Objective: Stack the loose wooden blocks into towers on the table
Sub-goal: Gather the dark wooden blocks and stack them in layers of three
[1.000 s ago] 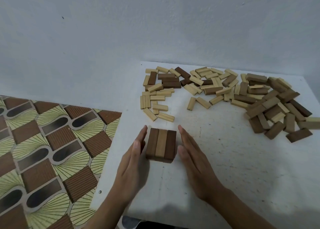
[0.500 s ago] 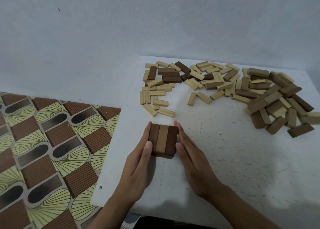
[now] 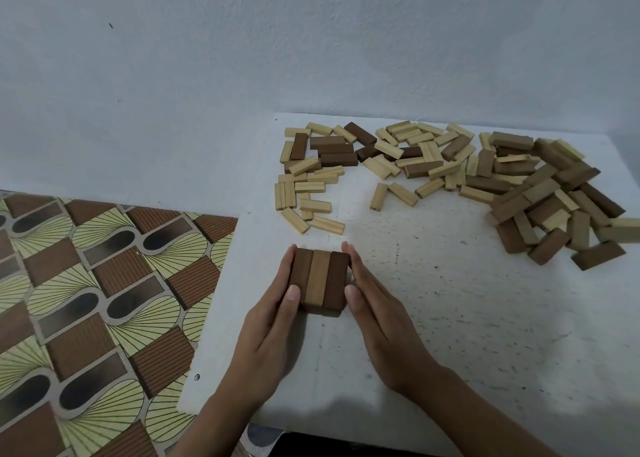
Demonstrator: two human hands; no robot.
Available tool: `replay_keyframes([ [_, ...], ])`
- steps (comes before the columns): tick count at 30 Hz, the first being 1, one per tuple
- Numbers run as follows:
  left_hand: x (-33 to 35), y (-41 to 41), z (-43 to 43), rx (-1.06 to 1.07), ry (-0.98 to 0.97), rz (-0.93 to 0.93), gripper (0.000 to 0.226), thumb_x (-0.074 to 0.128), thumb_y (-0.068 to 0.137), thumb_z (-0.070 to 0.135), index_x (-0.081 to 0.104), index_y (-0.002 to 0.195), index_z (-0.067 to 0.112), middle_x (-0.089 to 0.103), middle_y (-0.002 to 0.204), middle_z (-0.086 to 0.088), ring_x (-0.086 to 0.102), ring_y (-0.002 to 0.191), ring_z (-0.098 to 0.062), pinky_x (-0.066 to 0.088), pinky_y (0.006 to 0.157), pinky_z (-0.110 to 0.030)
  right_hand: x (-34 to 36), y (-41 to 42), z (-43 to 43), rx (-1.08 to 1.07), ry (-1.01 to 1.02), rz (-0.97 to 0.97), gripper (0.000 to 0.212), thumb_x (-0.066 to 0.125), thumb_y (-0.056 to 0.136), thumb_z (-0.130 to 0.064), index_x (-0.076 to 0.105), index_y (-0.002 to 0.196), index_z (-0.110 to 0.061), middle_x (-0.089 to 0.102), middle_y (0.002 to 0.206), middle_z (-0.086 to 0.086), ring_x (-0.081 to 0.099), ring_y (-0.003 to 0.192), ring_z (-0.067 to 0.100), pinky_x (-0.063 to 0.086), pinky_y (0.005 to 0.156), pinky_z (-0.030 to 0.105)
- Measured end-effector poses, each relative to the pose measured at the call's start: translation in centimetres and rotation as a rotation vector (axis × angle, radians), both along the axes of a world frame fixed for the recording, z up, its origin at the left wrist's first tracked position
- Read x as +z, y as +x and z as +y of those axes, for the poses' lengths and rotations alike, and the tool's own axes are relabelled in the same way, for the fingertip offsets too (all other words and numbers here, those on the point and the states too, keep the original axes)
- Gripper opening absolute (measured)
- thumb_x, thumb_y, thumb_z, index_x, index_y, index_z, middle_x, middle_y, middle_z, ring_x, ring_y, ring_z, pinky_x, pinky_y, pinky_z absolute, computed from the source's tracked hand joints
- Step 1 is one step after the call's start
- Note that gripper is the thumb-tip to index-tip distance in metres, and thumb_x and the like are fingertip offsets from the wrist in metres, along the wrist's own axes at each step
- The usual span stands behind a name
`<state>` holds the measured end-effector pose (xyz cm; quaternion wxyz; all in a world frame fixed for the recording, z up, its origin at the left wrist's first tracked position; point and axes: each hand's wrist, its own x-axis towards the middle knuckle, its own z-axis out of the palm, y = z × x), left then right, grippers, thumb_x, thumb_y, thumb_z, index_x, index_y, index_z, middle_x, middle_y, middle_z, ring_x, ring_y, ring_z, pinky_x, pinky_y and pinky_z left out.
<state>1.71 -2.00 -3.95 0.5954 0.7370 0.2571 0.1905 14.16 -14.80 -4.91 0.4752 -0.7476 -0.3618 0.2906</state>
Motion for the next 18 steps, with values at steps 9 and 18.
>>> replay_keyframes([
  [9, 0.4, -0.8, 2.1, -0.128, 0.170, 0.113, 0.113, 0.088, 0.073, 0.034, 0.014, 0.158, 0.041, 0.028, 0.153, 0.041, 0.029, 0.142, 0.013, 0.029, 0.107, -0.004, 1.0, 4.6, -1.2, 0.041, 0.031, 0.064, 0.043, 0.046, 0.102, -0.025, 0.051, 0.143, -0.036, 0.052, 0.140, -0.031, 0.043, 0.134, -0.009, 0.035, 0.111, 0.018],
  [18, -0.7, 0.8, 1.8, -0.059, 0.230, 0.077, 0.124, 0.093, 0.062, 0.049, 0.012, 0.156, 0.047, 0.041, 0.146, 0.030, 0.042, 0.136, 0.002, 0.038, 0.100, -0.006, 1.3, 5.3, 0.5, 0.083, 0.039, 0.110, 0.035, 0.045, 0.106, -0.014, 0.060, 0.134, -0.029, 0.062, 0.129, -0.024, 0.050, 0.123, -0.012, 0.039, 0.097, 0.004],
])
